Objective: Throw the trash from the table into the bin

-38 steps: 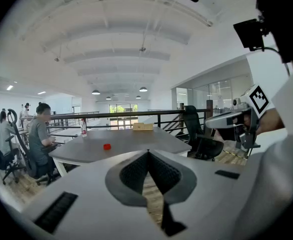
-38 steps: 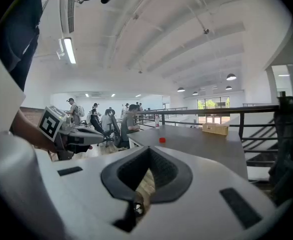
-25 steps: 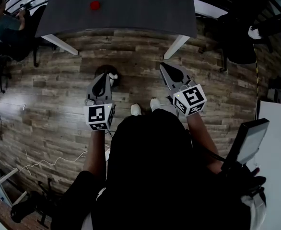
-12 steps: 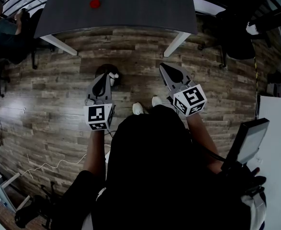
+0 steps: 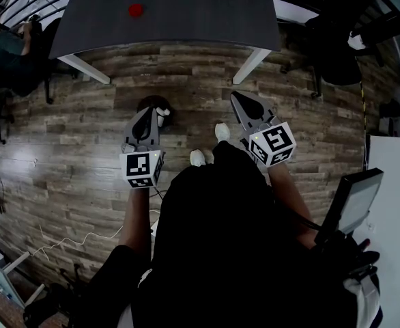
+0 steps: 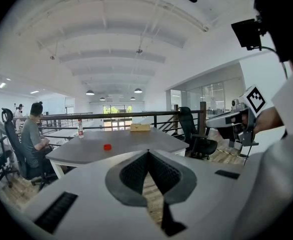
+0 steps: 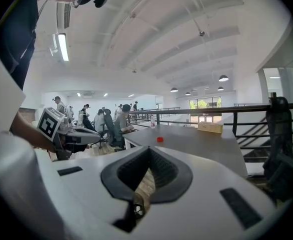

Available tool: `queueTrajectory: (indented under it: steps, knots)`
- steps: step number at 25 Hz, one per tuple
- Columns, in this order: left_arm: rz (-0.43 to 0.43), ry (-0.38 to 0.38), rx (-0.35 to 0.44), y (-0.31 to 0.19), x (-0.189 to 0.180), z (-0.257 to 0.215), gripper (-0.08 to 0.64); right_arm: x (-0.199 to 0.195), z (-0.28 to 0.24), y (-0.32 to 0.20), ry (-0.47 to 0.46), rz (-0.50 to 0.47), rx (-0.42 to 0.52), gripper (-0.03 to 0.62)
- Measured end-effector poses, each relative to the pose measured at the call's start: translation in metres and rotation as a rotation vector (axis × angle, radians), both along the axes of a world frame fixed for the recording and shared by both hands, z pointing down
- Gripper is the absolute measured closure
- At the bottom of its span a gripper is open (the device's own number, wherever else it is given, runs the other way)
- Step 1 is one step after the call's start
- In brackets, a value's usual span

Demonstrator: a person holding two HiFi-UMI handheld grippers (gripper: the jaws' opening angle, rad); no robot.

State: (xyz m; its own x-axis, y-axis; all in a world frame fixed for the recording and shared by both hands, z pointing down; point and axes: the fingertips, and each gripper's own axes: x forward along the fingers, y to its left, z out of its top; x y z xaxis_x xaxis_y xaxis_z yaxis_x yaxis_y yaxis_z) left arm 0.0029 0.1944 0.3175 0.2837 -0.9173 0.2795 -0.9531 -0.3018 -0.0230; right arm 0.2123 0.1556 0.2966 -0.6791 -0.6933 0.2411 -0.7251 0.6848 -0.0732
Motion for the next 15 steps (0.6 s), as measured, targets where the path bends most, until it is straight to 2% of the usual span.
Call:
queueTrajectory:
  steps: [7,15]
  knots:
    - [-0.012,-0.003,-0.022,-0.019,0.005,0.005,0.551,0.007,0.003,-0.025,-0.016,-0.005,-0.008,0.588]
    - [-0.064,-0.009,-0.002,-0.038,0.008,-0.002,0.549,0.005,0.005,-0.053,-0.033,-0.056,-0.004,0.588]
